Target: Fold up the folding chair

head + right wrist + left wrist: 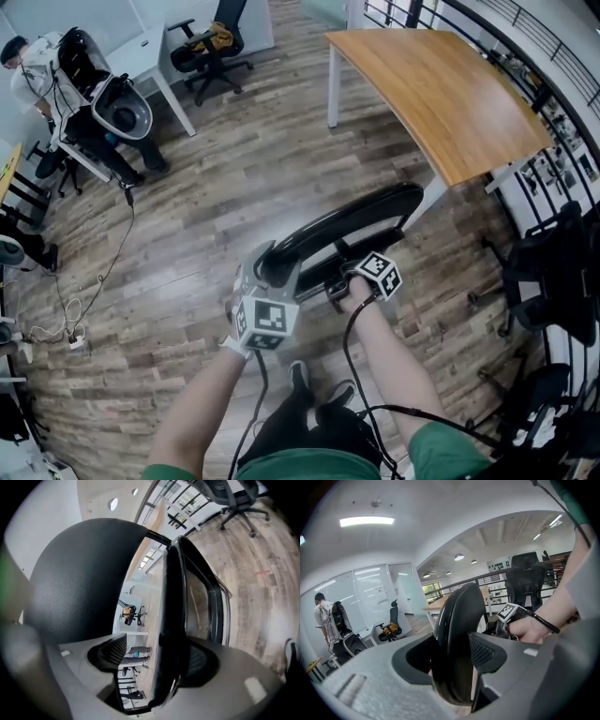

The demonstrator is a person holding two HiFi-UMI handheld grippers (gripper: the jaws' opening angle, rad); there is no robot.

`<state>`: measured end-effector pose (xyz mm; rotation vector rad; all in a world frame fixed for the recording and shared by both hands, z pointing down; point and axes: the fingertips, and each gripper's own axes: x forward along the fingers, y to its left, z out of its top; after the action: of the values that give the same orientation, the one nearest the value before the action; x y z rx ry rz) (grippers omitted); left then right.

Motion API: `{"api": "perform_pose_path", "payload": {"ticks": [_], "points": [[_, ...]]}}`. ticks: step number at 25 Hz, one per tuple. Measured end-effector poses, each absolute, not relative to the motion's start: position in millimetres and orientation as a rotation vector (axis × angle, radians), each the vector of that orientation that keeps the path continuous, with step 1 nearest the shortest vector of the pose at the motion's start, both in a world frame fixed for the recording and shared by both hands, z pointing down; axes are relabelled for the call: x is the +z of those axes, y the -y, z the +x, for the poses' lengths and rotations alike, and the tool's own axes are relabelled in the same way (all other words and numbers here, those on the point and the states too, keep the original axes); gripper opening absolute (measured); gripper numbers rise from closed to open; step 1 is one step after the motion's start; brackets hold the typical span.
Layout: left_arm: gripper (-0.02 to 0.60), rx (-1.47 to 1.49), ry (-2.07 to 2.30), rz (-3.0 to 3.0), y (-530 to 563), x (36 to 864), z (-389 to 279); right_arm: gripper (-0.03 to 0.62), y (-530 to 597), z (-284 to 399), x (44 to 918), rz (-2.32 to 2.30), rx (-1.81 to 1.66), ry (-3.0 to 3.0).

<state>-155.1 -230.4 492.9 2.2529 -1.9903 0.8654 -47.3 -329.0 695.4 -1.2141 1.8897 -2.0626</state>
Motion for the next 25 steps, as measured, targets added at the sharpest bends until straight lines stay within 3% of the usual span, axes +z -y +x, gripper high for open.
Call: {"api": "perform_pose_path", "payload": {"ticks": [9, 16, 18, 21, 25], "points": [[0.229, 0.824, 1.979, 2.256, 257.2, 492.1, -199.9, 0.326, 306.1, -56.3, 657.4, -1.096, -1.970, -2.076], [0.229, 0.813, 1.945, 2.243, 268.3, 493.0, -214.2, 0.314, 244.5, -27.9, 556.2, -0.863, -1.880, -2.146], [0.229, 0.813, 1.934, 2.248, 268.7, 492.2, -216.4, 0.270, 226.2, -21.6, 518.9, -0.793, -1.805, -2.199], [0.229, 0.815, 1.932, 2.240, 265.2, 493.5, -220.0, 0.146, 203.4, -6.6, 471.7, -0.771, -1.700, -2.250], [0.229, 0.813, 1.934, 2.240, 262.9, 492.9, -220.0, 0.082, 194.2, 24.4, 429.8, -0.899, -1.484, -2.418]]}}
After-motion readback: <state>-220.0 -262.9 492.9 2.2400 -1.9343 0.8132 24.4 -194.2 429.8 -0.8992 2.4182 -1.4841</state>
